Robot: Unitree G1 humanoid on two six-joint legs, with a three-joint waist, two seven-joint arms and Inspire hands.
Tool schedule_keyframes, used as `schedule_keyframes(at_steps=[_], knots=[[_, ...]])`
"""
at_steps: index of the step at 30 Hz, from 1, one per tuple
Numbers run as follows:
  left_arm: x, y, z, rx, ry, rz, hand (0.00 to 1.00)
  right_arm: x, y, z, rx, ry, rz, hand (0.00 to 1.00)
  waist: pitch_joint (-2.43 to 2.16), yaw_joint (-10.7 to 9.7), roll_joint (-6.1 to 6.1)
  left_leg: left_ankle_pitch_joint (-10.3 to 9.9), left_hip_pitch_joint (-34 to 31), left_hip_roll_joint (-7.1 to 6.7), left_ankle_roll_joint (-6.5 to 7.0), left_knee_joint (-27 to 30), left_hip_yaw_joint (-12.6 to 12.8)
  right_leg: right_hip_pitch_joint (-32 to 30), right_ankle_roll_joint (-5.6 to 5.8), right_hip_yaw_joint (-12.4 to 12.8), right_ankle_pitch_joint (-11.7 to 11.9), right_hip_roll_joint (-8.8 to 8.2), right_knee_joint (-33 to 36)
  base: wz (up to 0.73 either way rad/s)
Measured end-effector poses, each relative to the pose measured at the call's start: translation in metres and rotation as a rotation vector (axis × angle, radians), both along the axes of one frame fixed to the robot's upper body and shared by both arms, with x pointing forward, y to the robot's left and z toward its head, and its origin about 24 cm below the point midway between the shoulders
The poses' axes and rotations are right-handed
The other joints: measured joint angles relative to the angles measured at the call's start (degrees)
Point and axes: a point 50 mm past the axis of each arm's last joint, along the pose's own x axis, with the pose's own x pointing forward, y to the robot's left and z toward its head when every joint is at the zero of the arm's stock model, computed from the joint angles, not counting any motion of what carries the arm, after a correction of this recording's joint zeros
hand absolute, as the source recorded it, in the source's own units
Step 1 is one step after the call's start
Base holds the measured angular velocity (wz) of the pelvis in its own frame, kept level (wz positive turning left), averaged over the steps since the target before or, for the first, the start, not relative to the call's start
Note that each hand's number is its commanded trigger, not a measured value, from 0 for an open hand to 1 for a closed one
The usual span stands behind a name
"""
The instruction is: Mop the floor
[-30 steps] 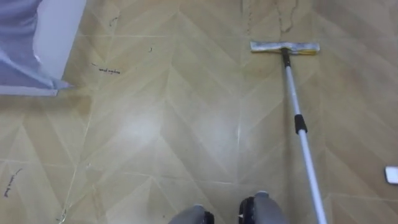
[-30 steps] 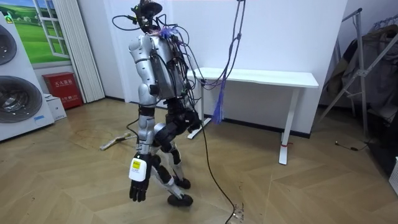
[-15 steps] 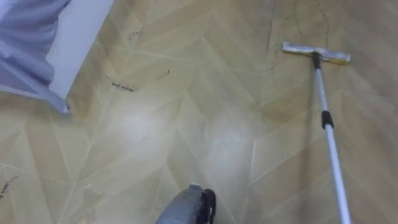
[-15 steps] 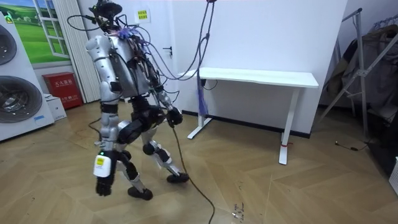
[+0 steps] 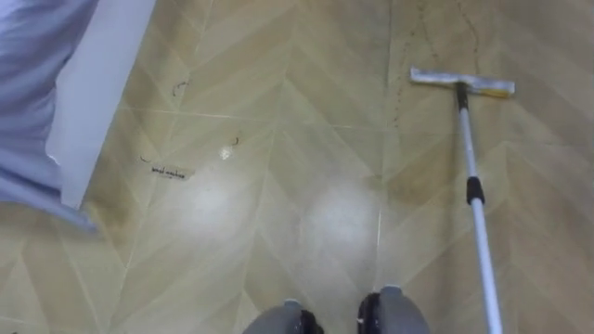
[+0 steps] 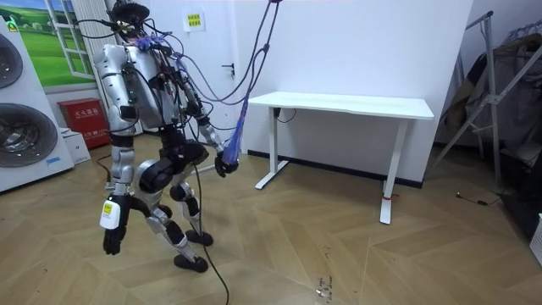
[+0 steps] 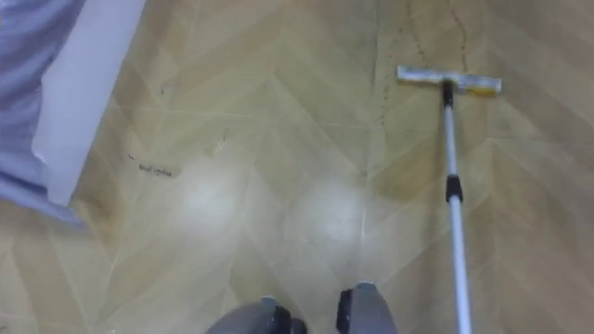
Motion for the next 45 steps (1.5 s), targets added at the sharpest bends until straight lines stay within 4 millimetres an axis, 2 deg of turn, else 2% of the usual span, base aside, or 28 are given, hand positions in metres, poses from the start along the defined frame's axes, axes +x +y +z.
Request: schedule_keyframes(at_steps=[1,2,3,4,5,7,8,9,11,12,14,16,19,23,26,27,29,30,31,32,34,35,37,39,41,42,43,45], knots=[[0.000,0.004,0.002,0.014,-0.001,-0.009,0.00,0.026,-0.002,0.008,-0.007,-0.076,0.022,1.00,-0.01,1.2,-1.26,4.9,-3.1,1.30,-1.51,6.5,0.0,0.0,-0.25,0.6,-1.3,1.23,1.7,-0.17],[0.000,0.006,0.003,0.017,-0.009,-0.015,0.00,0.050,-0.003,0.016,-0.006,-0.159,0.039,1.00,0.27,2.2,-2.31,10.0,-5.8,1.58,-0.84,10.5,-0.4,0.5,-0.71,1.1,-2.1,1.82,2.6,-0.14],[-0.002,0.006,0.003,0.017,-0.005,-0.017,0.00,0.056,-0.004,0.019,-0.001,-0.191,0.038,1.00,0.12,2.8,-2.79,9.8,-6.6,1.76,-0.50,11.1,-0.5,0.8,-1.04,1.2,-2.3,2.03,2.6,0.00],[-0.002,0.005,0.003,0.013,-0.005,-0.024,0.00,0.074,-0.005,0.027,0.021,-0.259,0.031,1.00,0.27,3.5,-3.24,6.7,-7.2,2.39,0.76,7.0,-0.6,1.6,-1.56,1.3,-2.3,2.41,2.2,0.11],[-0.002,0.005,0.002,0.010,-0.008,-0.027,0.00,0.083,-0.004,0.031,0.044,-0.298,0.015,1.00,0.42,4.3,-3.51,5.5,-7.5,2.31,0.85,-1.3,-1.2,2.5,-1.34,1.2,-2.8,2.35,1.8,0.12],[-0.007,0.004,0.002,-0.003,0.005,-0.028,0.00,0.084,-0.001,0.030,0.088,-0.318,-0.016,1.00,0.40,4.7,-3.39,6.5,-7.5,2.26,1.83,-13.4,-3.0,3.9,-0.66,1.0,-4.0,2.27,1.2,0.03],[-0.009,0.005,0.001,-0.006,0.013,-0.026,0.00,0.079,0.000,0.028,0.099,-0.316,-0.027,1.00,0.24,4.6,-3.21,6.5,-7.2,2.16,2.22,-13.9,-2.9,4.3,-0.13,1.0,-4.5,2.07,0.9,0.09],[-0.009,0.003,0.001,-0.020,0.015,-0.030,0.00,0.068,-0.001,0.023,0.115,-0.301,-0.045,1.00,0.04,4.5,-2.51,5.4,-6.6,2.08,4.04,-14.0,-2.3,5.3,1.15,0.6,-4.8,1.53,-0.1,0.09],[-0.008,0.001,0.001,-0.032,0.015,-0.041,0.00,0.044,-0.005,0.015,0.126,-0.256,-0.088,1.00,-0.04,4.3,-1.49,3.8,-5.6,1.42,6.66,-14.0,-1.4,6.5,1.85,0.5,-5.2,0.14,-0.4,0.08],[-0.003,0.000,0.001,-0.030,0.007,-0.058,0.00,0.017,-0.011,0.008,0.124,-0.198,-0.115,1.00,-0.06,3.5,-1.06,2.7,-4.4,-0.48,7.68,-14.0,-0.8,6.7,2.29,0.6,-5.4,-1.53,2.4,0.41],[0.007,-0.008,0.002,-0.038,-0.032,-0.085,0.00,-0.057,-0.025,0.000,0.064,0.003,-0.154,1.00,-1.12,1.4,1.18,0.2,-2.1,-4.04,10.14,-13.5,-0.4,4.6,5.42,3.2,-1.7,-3.77,10.8,0.55],[0.008,-0.008,0.002,-0.040,-0.048,-0.082,0.00,-0.095,-0.017,-0.006,0.051,0.124,-0.147,1.00,-1.76,0.8,2.90,-1.7,-0.6,-4.19,10.70,-12.9,-0.5,2.3,5.68,4.7,3.8,-2.83,15.8,-0.11],[0.009,-0.006,0.003,-0.035,-0.061,-0.075,0.00,-0.121,0.009,-0.016,0.084,0.195,-0.151,1.00,-1.36,-2.2,3.64,-3.0,1.7,-4.21,11.04,-13.8,-1.1,-1.4,5.06,4.5,3.3,-1.01,13.4,-0.31],[0.005,-0.018,0.000,-0.062,-0.051,-0.058,0.00,-0.121,0.024,-0.021,0.112,0.206,-0.133,1.00,-1.00,-2.8,3.13,-4.1,4.9,-4.91,10.52,-16.1,-2.3,-3.4,3.68,2.7,3.2,1.09,-2.6,-0.31],[-0.002,-0.016,-0.001,-0.054,-0.022,-0.036,0.00,-0.110,0.022,-0.021,0.107,0.202,-0.126,1.00,-0.95,-2.8,2.89,-6.5,8.0,-5.32,8.96,-15.6,-3.8,-0.7,0.20,-0.2,4.0,0.40,-5.4,0.14],[-0.003,-0.012,-0.001,-0.041,-0.013,-0.028,0.00,-0.097,0.020,-0.020,0.103,0.184,-0.124,1.00,-0.94,-2.6,2.22,-7.3,8.2,-5.38,7.26,-14.7,-4.0,-0.1,-0.42,-1.1,1.9,-0.25,-4.1,0.24],[-0.002,-0.005,0.002,-0.022,-0.019,-0.020,0.00,-0.072,0.012,-0.016,0.083,0.139,-0.109,1.00,-0.33,-2.1,0.64,-3.6,4.3,-3.72,-0.67,-5.0,-1.7,0.1,-1.10,-0.4,-0.7,0.26,-1.1,0.22],[-0.005,0.000,0.003,-0.012,-0.016,-0.027,0.00,-0.052,0.006,-0.012,0.068,0.097,-0.093,1.00,-0.21,-1.2,-0.77,4.1,-0.2,-2.01,-3.52,3.8,0.2,0.3,-1.68,0.6,-1.3,1.10,0.6,0.09],[-0.009,0.000,0.004,-0.011,-0.014,-0.028,0.00,-0.028,-0.001,-0.005,0.053,0.039,-0.075,1.00,-0.10,-0.1,-1.65,12.5,-4.5,-1.25,-2.03,10.5,0.8,0.7,-1.94,1.2,-1.9,1.72,1.7,-0.11],[-0.012,-0.002,0.004,-0.012,-0.011,-0.045,0.00,0.002,-0.008,0.004,0.045,-0.042,-0.049,1.00,-0.12,1.2,-2.29,13.9,-8.4,-0.01,-1.25,12.6,0.7,0.9,-2.33,1.2,-2.7,2.48,2.3,-0.25],[-0.016,0.000,0.005,-0.016,-0.008,-0.052,0.00,0.036,-0.009,0.014,0.057,-0.161,-0.012,1.00,0.42,2.9,-3.52,11.7,-12.3,1.58,-0.07,7.4,0.1,1.9,-2.86,1.3,-4.0,2.87,3.1,-0.20],[-0.022,0.001,0.004,-0.021,0.004,-0.056,0.00,0.056,-0.006,0.020,0.077,-0.231,0.006,1.00,0.38,3.1,-3.89,10.7,-12.7,1.75,-0.60,-1.9,-1.0,3.5,-2.54,1.3,-5.3,3.34,2.9,0.00],[-0.025,0.003,0.004,-0.036,0.012,-0.067,0.00,0.065,-0.003,0.022,0.117,-0.283,-0.012,1.00,0.15,3.4,-3.79,10.7,-10.5,2.27,-0.65,-17.2,-3.2,6.8,-1.80,1.2,-7.6,3.71,2.2,0.17],[-0.027,0.003,0.002,-0.062,0.034,-0.074,0.00,0.052,-0.003,0.017,0.141,-0.260,-0.036,1.00,0.14,3.5,-3.22,11.9,-8.4,2.23,0.30,-18.6,-2.9,10.1,-0.59,0.9,-10.0,2.90,0.9,0.19],[-0.022,-0.001,0.000,-0.093,0.032,-0.087,0.00,0.013,-0.012,0.008,0.134,-0.163,-0.059,1.00,-0.65,3.5,-2.60,8.5,-5.7,1.15,5.59,-17.9,-0.3,14.3,0.76,0.6,-10.6,0.10,-0.8,0.19],[-0.018,-0.002,0.000,-0.097,0.024,-0.094,0.00,0.002,-0.017,0.007,0.118,-0.129,-0.061,1.00,-0.72,3.5,-2.39,7.9,-5.0,0.00,6.71,-17.7,-0.4,14.4,1.63,0.7,-10.1,-0.58,1.0,0.18],[-0.009,-0.005,0.000,-0.094,0.005,-0.117,0.00,-0.021,-0.028,0.007,0.081,-0.060,-0.080,1.00,-0.77,2.9,-1.27,6.5,-3.9,-2.33,8.21,-17.1,-0.5,12.6,3.51,1.2,-7.0,-2.06,6.7,0.25],[0.004,-0.007,0.002,-0.090,-0.049,-0.124,0.00,-0.062,-0.038,0.006,0.029,0.045,-0.111,1.00,-1.55,1.5,1.11,4.4,-3.1,-4.59,10.13,-16.5,-0.6,8.6,4.71,3.2,-2.2,-2.91,14.6,0.40]])
